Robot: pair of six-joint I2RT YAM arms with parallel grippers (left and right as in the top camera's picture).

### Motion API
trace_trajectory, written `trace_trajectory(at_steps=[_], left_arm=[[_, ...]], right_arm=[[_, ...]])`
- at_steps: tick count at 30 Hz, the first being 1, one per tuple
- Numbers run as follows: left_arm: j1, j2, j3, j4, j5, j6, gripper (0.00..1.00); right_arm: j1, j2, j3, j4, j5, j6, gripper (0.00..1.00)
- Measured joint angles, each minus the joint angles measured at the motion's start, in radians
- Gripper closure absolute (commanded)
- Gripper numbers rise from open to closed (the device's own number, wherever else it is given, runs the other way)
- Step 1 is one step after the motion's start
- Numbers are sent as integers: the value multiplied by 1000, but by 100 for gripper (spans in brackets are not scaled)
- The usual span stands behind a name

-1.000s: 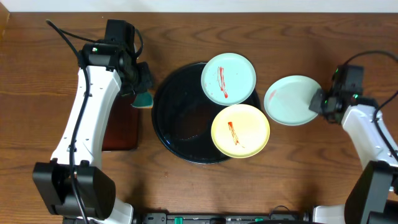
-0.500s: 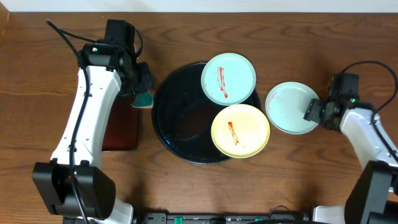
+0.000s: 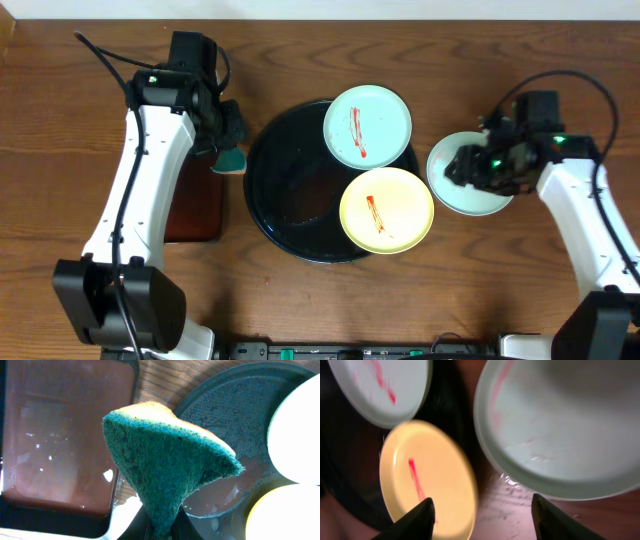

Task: Clean dirty plates on tray and stack at the side
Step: 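Grip the yellow plate rim with right gripper and pull it center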

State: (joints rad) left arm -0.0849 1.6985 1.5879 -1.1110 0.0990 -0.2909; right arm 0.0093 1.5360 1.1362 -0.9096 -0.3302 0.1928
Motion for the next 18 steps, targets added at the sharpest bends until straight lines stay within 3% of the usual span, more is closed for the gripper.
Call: trace_trajectory(at_steps=[14, 18], left_arm=[[0, 11, 0, 0, 0, 0, 93], [0, 11, 0, 0, 0, 0, 92]], right_arm=[[124, 51, -164, 83, -12, 11, 61], [142, 76, -198, 158, 3, 28, 70]])
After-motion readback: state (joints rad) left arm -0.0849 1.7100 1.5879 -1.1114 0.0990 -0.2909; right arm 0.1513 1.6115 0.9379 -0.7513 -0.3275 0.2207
